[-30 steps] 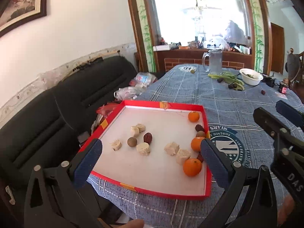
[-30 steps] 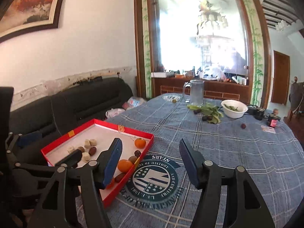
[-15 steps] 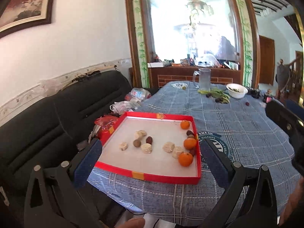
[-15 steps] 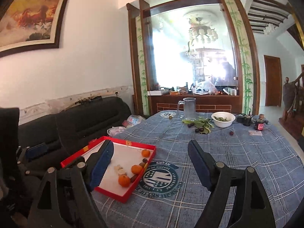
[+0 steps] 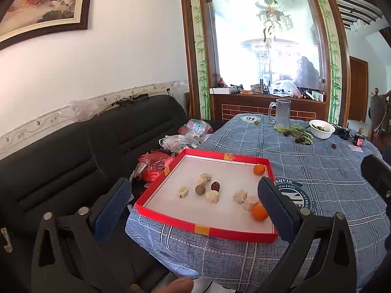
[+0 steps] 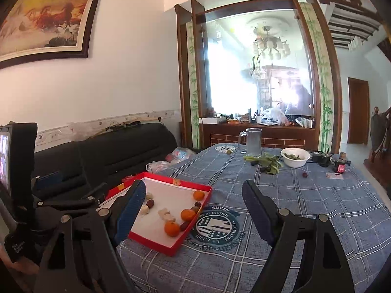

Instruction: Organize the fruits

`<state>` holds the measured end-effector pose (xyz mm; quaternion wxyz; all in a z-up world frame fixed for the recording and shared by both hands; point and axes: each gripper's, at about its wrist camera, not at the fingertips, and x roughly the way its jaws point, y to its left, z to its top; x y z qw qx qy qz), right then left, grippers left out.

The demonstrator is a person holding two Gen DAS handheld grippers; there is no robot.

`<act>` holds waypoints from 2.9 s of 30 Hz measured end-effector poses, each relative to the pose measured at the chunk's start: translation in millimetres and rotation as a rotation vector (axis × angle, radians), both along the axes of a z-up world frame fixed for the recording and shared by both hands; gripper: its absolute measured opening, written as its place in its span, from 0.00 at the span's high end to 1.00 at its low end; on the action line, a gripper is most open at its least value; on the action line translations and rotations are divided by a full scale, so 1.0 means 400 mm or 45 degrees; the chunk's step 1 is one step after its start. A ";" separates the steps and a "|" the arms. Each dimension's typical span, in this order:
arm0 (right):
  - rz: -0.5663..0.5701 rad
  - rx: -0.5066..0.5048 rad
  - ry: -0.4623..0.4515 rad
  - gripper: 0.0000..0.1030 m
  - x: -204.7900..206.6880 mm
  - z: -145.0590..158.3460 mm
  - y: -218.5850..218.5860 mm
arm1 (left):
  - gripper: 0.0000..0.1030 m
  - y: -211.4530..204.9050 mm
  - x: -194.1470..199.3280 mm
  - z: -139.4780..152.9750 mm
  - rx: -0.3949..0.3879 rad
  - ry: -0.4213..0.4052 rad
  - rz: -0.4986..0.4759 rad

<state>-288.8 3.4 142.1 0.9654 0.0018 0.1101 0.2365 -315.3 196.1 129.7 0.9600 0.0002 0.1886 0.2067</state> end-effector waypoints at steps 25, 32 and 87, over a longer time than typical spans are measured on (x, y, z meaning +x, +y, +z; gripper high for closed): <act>0.022 -0.041 0.004 0.21 -0.021 -0.015 0.031 | 0.00 0.038 -0.015 -0.021 -0.023 0.009 0.042; 0.026 -0.048 0.005 0.21 -0.021 -0.016 0.033 | 0.00 0.043 -0.017 -0.024 -0.028 0.011 0.039; 0.096 -0.094 -0.008 0.21 -0.038 -0.023 0.057 | 0.00 0.083 -0.042 -0.062 -0.041 0.015 0.045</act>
